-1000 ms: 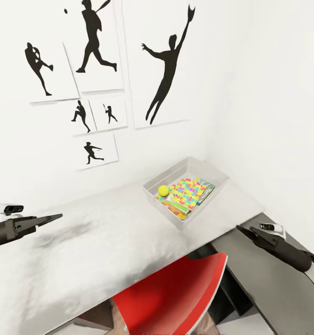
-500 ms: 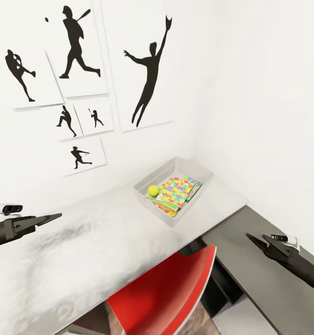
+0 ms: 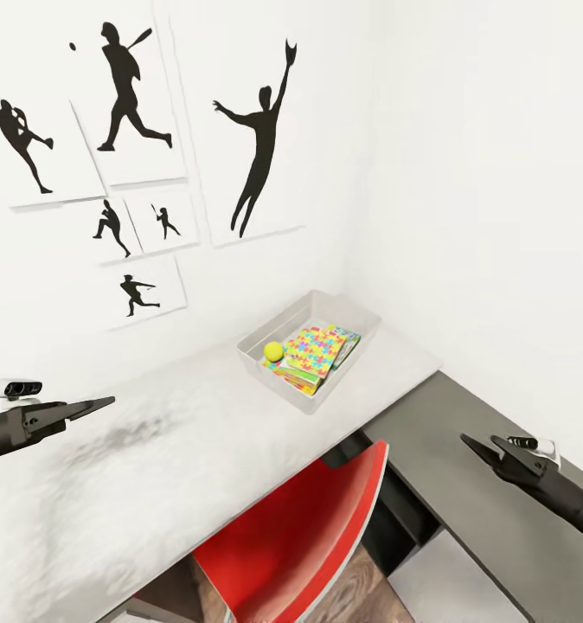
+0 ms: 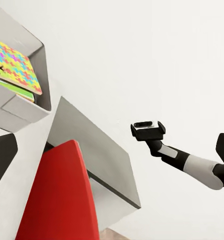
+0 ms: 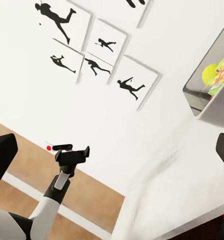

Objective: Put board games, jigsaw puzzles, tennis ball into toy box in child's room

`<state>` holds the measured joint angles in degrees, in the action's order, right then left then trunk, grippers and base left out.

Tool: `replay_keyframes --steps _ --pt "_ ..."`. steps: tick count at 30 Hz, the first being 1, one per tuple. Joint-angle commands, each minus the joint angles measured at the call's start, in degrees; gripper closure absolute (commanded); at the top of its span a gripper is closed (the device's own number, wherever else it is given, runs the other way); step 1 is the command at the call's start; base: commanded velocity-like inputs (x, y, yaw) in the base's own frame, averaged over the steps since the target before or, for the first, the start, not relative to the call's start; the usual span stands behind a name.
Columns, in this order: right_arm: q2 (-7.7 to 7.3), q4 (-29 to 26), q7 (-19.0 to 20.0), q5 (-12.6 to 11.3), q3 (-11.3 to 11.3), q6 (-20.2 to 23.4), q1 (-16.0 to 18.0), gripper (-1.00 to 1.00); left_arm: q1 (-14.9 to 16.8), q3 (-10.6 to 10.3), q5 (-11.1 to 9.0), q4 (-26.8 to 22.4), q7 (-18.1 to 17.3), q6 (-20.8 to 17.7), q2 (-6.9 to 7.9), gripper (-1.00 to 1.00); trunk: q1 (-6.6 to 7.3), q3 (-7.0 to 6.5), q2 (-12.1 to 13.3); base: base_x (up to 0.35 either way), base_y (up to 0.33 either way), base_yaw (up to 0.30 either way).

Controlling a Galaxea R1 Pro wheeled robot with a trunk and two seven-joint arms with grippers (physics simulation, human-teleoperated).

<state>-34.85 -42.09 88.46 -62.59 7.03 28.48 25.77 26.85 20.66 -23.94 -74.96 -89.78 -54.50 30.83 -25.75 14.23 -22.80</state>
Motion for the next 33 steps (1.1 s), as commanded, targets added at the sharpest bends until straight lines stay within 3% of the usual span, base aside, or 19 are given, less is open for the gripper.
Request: replay_keyframes --steps 1,33 --pt "-0.08 0.02 0.16 -0.50 0.35 0.63 0.07 -1.00 0.04 -0.01 0.04 -0.01 -0.22 -0.62 0.02 -1.00 -0.03 0.11 -0.12 -0.003 0.002 -0.007" --pt "0.14 -0.01 0.23 -0.52 -0.94 0.46 0.07 -1.00 0.04 -0.01 0.04 -0.01 -0.22 -0.61 0.02 -1.00 -0.03 0.10 -0.12 0.000 0.000 0.000"
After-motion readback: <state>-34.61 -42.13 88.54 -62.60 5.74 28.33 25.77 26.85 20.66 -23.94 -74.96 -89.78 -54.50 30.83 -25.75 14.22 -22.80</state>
